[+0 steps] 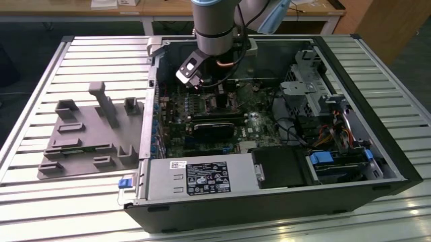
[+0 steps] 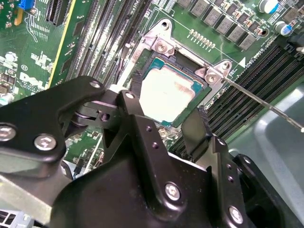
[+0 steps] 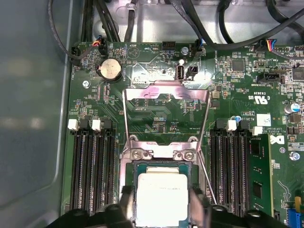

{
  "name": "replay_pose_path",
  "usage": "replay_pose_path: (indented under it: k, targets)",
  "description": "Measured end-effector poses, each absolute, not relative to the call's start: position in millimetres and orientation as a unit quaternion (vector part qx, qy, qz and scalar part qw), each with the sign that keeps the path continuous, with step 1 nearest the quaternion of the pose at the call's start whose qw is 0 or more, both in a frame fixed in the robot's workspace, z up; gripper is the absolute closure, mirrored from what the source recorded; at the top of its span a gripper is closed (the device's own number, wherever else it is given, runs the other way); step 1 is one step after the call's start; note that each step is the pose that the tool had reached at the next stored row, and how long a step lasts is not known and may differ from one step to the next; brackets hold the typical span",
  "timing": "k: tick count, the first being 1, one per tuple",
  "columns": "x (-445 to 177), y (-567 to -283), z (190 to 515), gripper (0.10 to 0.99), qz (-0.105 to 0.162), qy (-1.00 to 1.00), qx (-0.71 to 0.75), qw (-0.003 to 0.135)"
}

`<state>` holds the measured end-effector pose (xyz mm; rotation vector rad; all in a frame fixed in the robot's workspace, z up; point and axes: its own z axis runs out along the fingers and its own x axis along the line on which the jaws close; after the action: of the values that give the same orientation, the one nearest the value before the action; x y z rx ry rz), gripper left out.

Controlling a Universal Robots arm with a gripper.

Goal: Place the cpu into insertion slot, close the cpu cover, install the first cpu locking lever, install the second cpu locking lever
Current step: 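Place the cpu into insertion slot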

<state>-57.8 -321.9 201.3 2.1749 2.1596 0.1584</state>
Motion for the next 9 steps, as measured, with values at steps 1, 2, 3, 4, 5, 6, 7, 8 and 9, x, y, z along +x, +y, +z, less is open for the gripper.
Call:
replay_pose_path:
  k: [1, 2, 3, 4, 5, 6, 7, 8, 9]
  targets:
    - [-57.9, -321.9, 201.3, 0.49, 0.052, 0.703, 0.708, 0.036]
    - [-57.9, -321.9, 201.3, 0.553, 0.052, 0.703, 0.708, 0.036]
    - [-57.9, -321.9, 201.3, 0.612, 0.052, 0.703, 0.708, 0.036]
    - [-57.9, -321.9, 201.3, 0.612, 0.052, 0.703, 0.708, 0.036]
    - [-57.9, -321.9, 201.3, 0.671, 0.052, 0.703, 0.708, 0.036]
    - [-57.9, -321.9, 201.3, 0.729, 0.052, 0.703, 0.708, 0.036]
    - [-57.8, -321.9, 201.3, 0.729, 0.052, 0.703, 0.708, 0.036]
    - [-57.9, -321.9, 201.3, 0.788, 0.052, 0.703, 0.708, 0.036]
    - [-57.8, -321.9, 201.3, 0.847, 0.052, 0.703, 0.708, 0.036]
